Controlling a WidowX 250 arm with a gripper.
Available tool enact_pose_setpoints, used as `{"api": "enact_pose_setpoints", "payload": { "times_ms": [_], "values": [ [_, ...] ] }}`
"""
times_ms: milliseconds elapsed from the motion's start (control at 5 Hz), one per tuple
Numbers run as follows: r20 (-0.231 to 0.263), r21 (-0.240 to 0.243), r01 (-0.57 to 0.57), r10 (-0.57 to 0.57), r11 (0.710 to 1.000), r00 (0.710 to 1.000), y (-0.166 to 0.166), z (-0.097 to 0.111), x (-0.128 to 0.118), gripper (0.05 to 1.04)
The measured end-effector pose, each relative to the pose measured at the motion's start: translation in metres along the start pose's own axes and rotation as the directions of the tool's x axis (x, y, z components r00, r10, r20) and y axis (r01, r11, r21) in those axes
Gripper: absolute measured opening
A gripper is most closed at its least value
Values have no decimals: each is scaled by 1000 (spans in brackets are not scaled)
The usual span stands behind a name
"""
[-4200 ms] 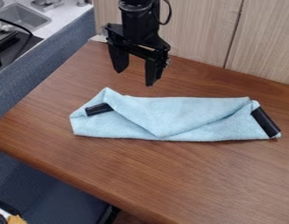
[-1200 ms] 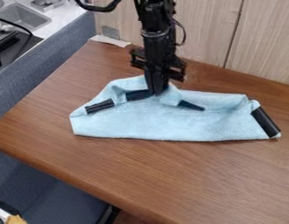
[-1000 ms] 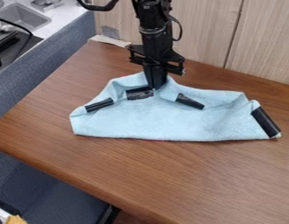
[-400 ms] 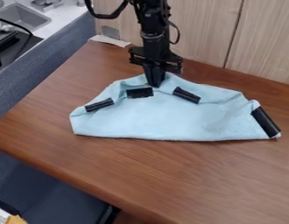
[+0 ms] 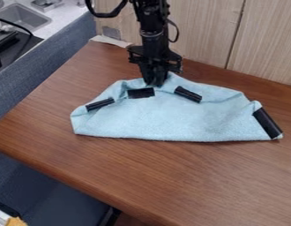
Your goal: UNFOLD THE CLOTH TO THE TOP
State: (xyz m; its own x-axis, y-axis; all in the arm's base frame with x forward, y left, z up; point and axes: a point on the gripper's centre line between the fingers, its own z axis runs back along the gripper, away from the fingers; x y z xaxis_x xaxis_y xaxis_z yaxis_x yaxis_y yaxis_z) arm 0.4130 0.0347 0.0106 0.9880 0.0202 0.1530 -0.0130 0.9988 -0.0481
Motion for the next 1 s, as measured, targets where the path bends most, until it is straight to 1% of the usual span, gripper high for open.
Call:
{"api": "enact_pose_setpoints", "payload": {
  "times_ms": [200,400,800,1000],
  "values": [
    [-18,-12,3,-4,1000,1000,-2,-3,-8,782],
    [13,-26,-6,6,1000,1000,0,12,-8,996],
    [47,-51,-7,9,999,999,4,38,-11,1000],
    [19,-71,9,-8,997,1000,9,45,-17,1000]
  ]
}}
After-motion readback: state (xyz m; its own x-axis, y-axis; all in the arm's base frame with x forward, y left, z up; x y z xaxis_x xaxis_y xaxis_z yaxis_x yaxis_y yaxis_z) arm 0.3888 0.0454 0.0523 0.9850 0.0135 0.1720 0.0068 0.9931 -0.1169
